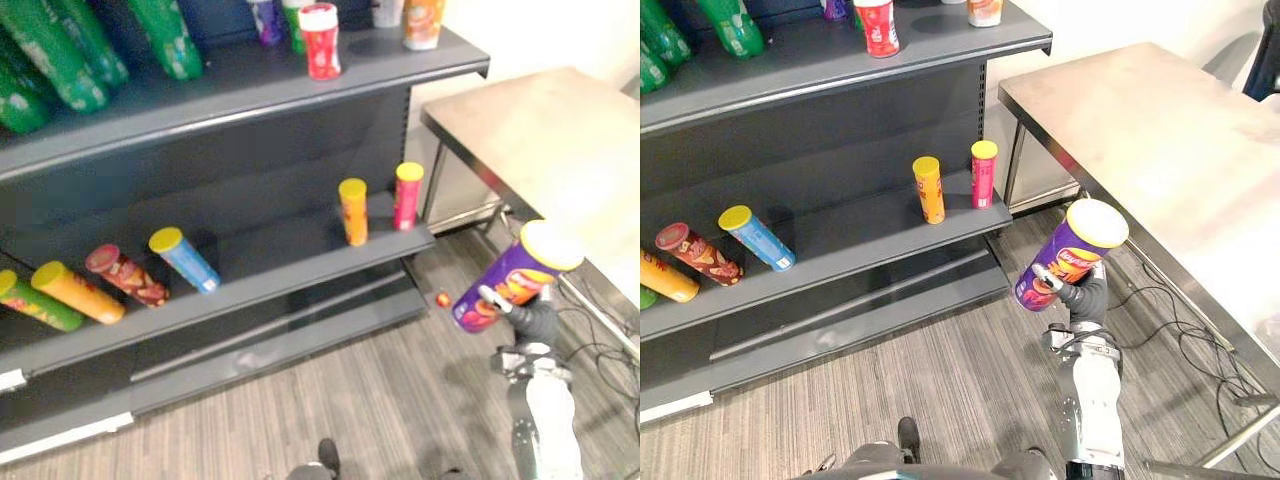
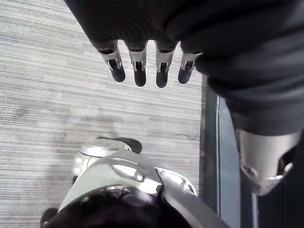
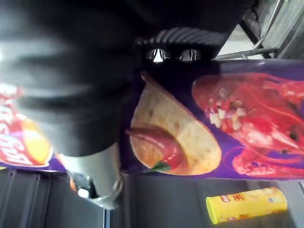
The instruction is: Put the gum and the chips on the shelf.
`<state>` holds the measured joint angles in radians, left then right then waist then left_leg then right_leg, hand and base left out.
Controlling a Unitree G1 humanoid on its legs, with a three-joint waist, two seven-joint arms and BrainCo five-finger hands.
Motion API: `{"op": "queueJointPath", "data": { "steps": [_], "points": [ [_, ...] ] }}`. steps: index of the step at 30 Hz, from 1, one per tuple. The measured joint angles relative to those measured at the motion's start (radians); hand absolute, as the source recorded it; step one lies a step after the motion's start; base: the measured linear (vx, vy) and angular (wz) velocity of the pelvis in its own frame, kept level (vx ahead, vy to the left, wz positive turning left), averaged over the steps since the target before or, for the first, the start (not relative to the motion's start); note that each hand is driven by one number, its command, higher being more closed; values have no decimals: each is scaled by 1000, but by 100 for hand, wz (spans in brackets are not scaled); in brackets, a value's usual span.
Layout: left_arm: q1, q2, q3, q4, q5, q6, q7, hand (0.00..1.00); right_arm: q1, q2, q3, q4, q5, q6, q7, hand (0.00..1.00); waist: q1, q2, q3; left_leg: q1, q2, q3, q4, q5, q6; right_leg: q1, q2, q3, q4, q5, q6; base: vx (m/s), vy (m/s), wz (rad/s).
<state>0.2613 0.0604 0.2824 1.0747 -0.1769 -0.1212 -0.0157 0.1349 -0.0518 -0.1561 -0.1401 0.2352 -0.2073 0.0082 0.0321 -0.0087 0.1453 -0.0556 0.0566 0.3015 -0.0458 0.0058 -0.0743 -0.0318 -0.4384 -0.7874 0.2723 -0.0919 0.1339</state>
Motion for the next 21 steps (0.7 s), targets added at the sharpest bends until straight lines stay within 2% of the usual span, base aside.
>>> {"op": "queueJointPath", "data": {
  "steps": [1, 2, 3, 4, 7, 8, 9, 12, 14, 15, 16, 17, 18, 19, 20, 21],
  "points": [
    [1, 3, 1, 0, 0, 0, -1, 0, 4, 0, 1, 0, 0, 0, 1, 100, -1, -5, -2, 13, -6, 8, -40, 3, -7, 0, 7, 2, -20, 0, 0, -83, 87, 20],
    [-1, 12, 2, 0, 1, 0, -2, 0, 8, 3, 5, 0, 0, 0, 1, 100, -2, -26, 0, 20, -13, 21, -53, 17, -8, -6, 7, 1, -50, 1, 3, -14, 64, 0],
    [4, 13, 5, 0, 1, 0, -7, 0, 8, -4, 5, -1, 0, 0, 3, 100, 6, -7, -8, 16, -1, 19, -50, 33, 1, -13, 17, 9, -39, 5, 8, -66, 71, -3],
    [9, 2, 14, 1, 1, 1, -10, 0, 8, -3, 9, 0, 0, 0, 5, 100, 13, -9, -5, 7, -1, 18, -56, 58, 5, -14, 17, 17, -36, 10, 16, -79, 32, -1],
    [10, 7, 22, -2, -7, -1, -15, 0, -6, -8, 61, 11, 1, -1, 25, 100, 22, -28, -12, -9, 0, 12, -44, 62, 11, -10, 34, 17, -66, 18, 11, -4, 55, 15],
    [7, 11, 22, -4, -8, -2, -17, 0, -19, -9, 82, 21, 1, -2, 26, 100, 30, -35, -8, -26, 3, 8, -6, 62, 26, -10, 33, 16, -67, 35, 5, 55, 29, 25],
    [5, 14, 22, -12, -19, -2, -22, 0, -41, -9, 108, 50, 1, -2, 27, 100, 35, -44, -4, -64, 7, -14, 75, 32, 51, -1, 32, 15, -69, 82, -2, 70, 22, 40],
    [-2, 4, 25, -22, -72, -7, -31, 0, -65, -14, 158, 80, 1, 3, 40, 100, 77, -24, 5, -136, 27, -67, 263, -59, 57, 55, 41, -37, -58, 82, -9, 55, 30, 44],
    [0, -4, 32, -19, -95, -5, -31, 0, -71, -15, 178, 80, 1, 3, 49, 100, 86, -24, 7, -154, 15, -99, 306, -96, 58, 78, 19, -63, -16, 47, -56, 15, 69, 63],
    [7, -2, 31, -21, -97, -5, -31, 0, -71, -8, 183, 79, 1, 4, 60, 100, 89, -30, 12, -150, -9, -132, 317, -111, 77, 88, -4, -52, 28, -15, -142, 4, 70, 69],
    [10, 1, 29, -19, -96, -6, -30, 0, -67, -5, 182, 78, 2, 4, 65, 100, 84, -30, 14, -147, -16, -148, 324, -117, 87, 82, 5, -9, 45, -55, -201, 5, 94, 88],
    [14, 5, 26, -16, -94, -6, -30, 0, -53, -3, 182, 71, 3, 3, 68, 100, 79, -25, 13, -151, -23, -177, 339, -121, 94, 64, 46, 99, 55, -109, -279, 51, 46, 119],
    [15, 18, 22, 3, -91, -6, -28, 0, -22, 1, 183, 58, 8, 3, 70, 100, 60, -26, 13, -147, -48, -240, 358, -131, 111, 41, 116, 298, 59, -162, -325, 123, 30, 160],
    [18, 21, 12, 20, -88, -5, -25, 0, -1, 2, 190, 54, 9, 3, 73, 100, 47, -41, 5, -147, -83, -290, 364, -133, 123, 41, 155, 431, 62, -189, -293, 176, 21, 158],
    [17, 25, 7, 29, -84, -2, -19, 0, 4, 2, 203, 54, 9, 3, 76, 100, 50, -46, 2, -147, -98, -321, 372, -136, 128, 41, 171, 493, 62, -195, -214, 148, 19, 106],
    [17, 29, 7, 30, -83, -1, -16, 0, 2, 2, 211, 54, 9, 3, 80, 100, 50, -42, 4, -147, -99, -335, 377, -134, 124, 37, 182, 500, 65, -194, -185, 98, 23, 65]
  ]
}}
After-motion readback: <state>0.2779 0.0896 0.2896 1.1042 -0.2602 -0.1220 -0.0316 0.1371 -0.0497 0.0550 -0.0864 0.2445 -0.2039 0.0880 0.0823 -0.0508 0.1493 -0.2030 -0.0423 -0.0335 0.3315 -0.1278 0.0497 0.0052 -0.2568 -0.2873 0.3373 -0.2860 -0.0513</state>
